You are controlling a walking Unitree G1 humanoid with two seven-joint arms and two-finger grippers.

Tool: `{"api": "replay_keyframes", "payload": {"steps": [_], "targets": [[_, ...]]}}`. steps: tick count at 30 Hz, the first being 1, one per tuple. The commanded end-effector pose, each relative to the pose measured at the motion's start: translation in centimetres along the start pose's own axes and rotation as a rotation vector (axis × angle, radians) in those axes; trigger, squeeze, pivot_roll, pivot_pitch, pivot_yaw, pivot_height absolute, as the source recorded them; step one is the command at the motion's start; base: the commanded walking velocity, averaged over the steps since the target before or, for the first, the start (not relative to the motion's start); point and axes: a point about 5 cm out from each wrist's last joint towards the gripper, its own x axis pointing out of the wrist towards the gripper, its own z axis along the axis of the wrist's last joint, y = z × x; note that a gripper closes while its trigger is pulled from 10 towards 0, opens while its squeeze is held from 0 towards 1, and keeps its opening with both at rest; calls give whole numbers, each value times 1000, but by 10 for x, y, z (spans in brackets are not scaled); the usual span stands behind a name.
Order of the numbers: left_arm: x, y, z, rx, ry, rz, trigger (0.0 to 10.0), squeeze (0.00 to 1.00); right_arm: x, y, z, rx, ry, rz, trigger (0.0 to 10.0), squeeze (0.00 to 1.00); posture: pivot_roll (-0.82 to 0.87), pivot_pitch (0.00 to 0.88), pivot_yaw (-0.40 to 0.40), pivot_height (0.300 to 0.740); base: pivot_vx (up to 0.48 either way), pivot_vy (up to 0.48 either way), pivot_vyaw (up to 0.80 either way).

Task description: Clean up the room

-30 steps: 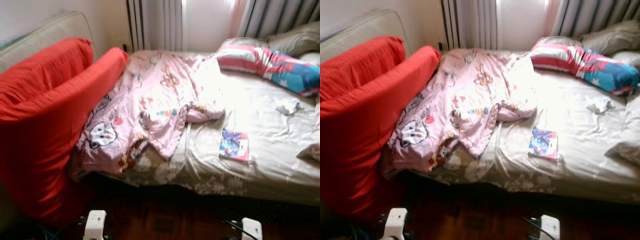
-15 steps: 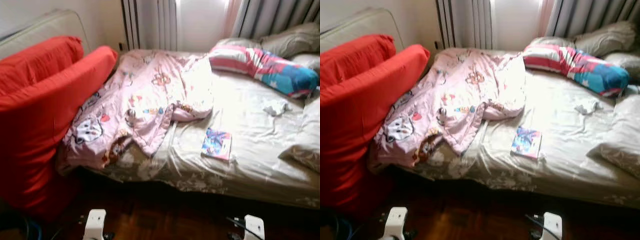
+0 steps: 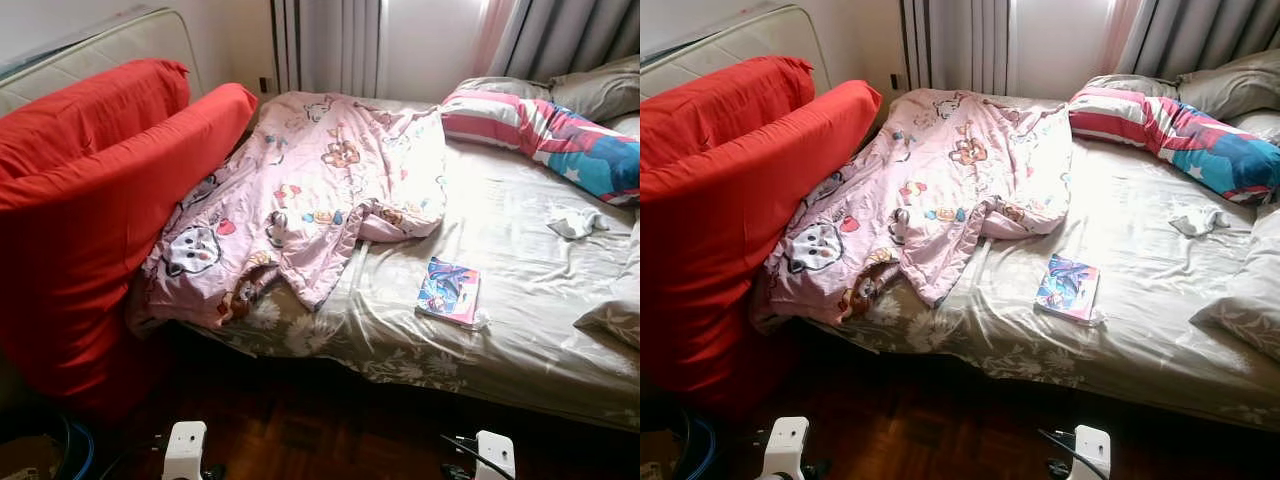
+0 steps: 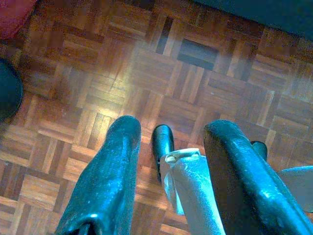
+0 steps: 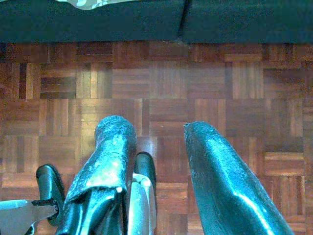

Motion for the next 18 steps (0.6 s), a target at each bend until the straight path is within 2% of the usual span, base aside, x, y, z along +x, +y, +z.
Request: {"api": "replay_keyframes", "payload": {"steps": [1,2,8,18], "targets": [[-1,1,-4,2,9,0,10000,0,0,-1,-1,1,2,-3,10000,0,-66,0,10,740,0,0,0],[-1,1,-4,3,8,0,10000,0,0,-1,-1,4,6,-2,10000,0,-67,0,11,740,0,0,0],[-1,1,-4,5,7,-2,10000,0,0,-1,-2,-1,9,2,10000,0,-64,0,10,740,84,0,-747],[-1,1,-4,6,8,-3,10000,0,0,-1,-1,-1,-1,5,10000,0,-64,0,10,740,290,0,0]]}}
